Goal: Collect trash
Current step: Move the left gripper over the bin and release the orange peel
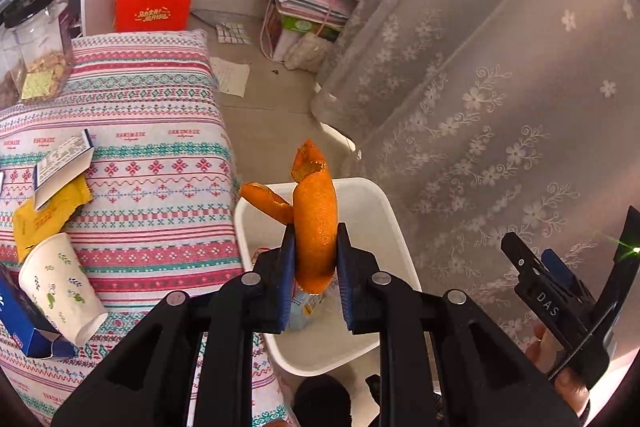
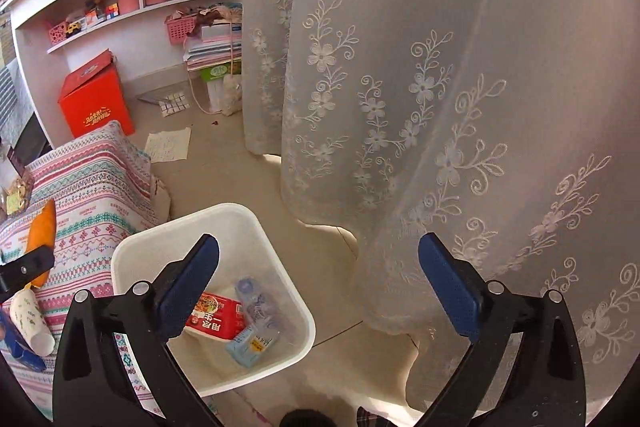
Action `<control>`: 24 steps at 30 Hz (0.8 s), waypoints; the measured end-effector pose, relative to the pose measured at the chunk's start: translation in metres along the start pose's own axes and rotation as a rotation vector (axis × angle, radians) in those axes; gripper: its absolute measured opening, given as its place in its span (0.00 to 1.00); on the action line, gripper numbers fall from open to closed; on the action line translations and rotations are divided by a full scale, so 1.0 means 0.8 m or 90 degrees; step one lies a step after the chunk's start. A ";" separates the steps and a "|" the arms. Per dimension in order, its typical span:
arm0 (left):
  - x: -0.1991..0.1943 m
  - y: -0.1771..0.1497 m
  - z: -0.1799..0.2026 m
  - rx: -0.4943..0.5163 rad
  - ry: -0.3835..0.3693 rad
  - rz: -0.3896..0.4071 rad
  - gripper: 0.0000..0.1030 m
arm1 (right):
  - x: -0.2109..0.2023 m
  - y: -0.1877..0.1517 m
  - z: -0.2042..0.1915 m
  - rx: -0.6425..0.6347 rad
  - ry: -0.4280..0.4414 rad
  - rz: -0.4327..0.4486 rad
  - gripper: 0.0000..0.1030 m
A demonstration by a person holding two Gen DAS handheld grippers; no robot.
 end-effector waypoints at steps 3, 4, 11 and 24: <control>0.021 -0.001 0.009 0.008 -0.004 -0.016 0.19 | 0.000 -0.003 0.004 -0.013 -0.012 0.005 0.93; 0.028 -0.001 0.012 0.009 -0.007 -0.021 0.19 | 0.002 -0.005 0.006 -0.017 -0.017 0.004 0.93; 0.053 -0.004 0.023 0.023 -0.017 -0.044 0.47 | 0.013 -0.007 0.005 -0.032 -0.018 -0.013 0.93; 0.019 -0.003 -0.006 0.049 0.104 -0.008 0.67 | -0.007 -0.007 -0.042 -0.052 -0.026 0.018 0.93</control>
Point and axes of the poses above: each gripper's, at about its wrist camera, not at the fingertips, and x roughly the way its jaws point, z to its right, y to its top, the point moved 5 cm from there along x, roughly the way its jaws point, and after that the axes turned 13 degrees about -y, right-handed, at the moved point
